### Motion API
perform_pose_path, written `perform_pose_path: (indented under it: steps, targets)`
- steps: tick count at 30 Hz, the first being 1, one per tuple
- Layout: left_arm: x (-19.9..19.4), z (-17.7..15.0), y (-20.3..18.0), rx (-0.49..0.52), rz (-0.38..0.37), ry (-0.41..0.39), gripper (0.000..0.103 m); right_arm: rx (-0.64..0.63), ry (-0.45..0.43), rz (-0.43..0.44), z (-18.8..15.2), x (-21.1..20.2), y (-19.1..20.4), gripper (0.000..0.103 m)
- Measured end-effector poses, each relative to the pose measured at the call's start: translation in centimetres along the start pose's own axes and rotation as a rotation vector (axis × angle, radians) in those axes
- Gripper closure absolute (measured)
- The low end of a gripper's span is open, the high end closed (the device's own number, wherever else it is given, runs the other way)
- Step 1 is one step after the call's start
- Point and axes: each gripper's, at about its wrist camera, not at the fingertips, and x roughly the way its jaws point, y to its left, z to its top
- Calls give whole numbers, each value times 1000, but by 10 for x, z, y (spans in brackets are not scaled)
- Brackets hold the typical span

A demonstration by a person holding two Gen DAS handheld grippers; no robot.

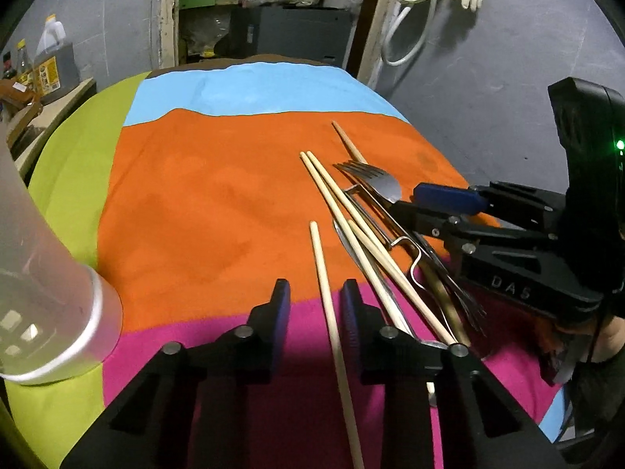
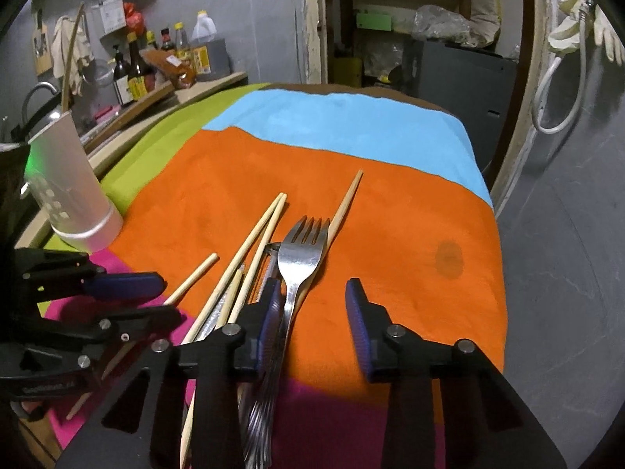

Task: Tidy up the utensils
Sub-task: 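Grasp the wooden chopstick with the left tool while the right tool grasps the fork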

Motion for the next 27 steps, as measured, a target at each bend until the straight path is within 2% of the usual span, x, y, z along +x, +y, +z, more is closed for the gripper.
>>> perform_pose_path:
  steps: [9,12,14,18,23,27]
  targets:
    - [9,9,-3,42,33,35,90,-47,39,-35,6,14,6,77]
    - [12,10,2,16,34,26,99,-57,41,-37,7,16,7,85]
    - [11,8,6,-18,21,17,100,-63,44,-22,7,16,9,89]
    - [7,7,10,-52,7,-2,100,-42,30,-2,7,14,4,90]
    - [-6,6,11,-76,-10,-72,100,-27,-12,-2,5,6,3,91]
    - [-25,3,8,-81,-19,-172,100,-25,-79,-8,4,-6,3,94]
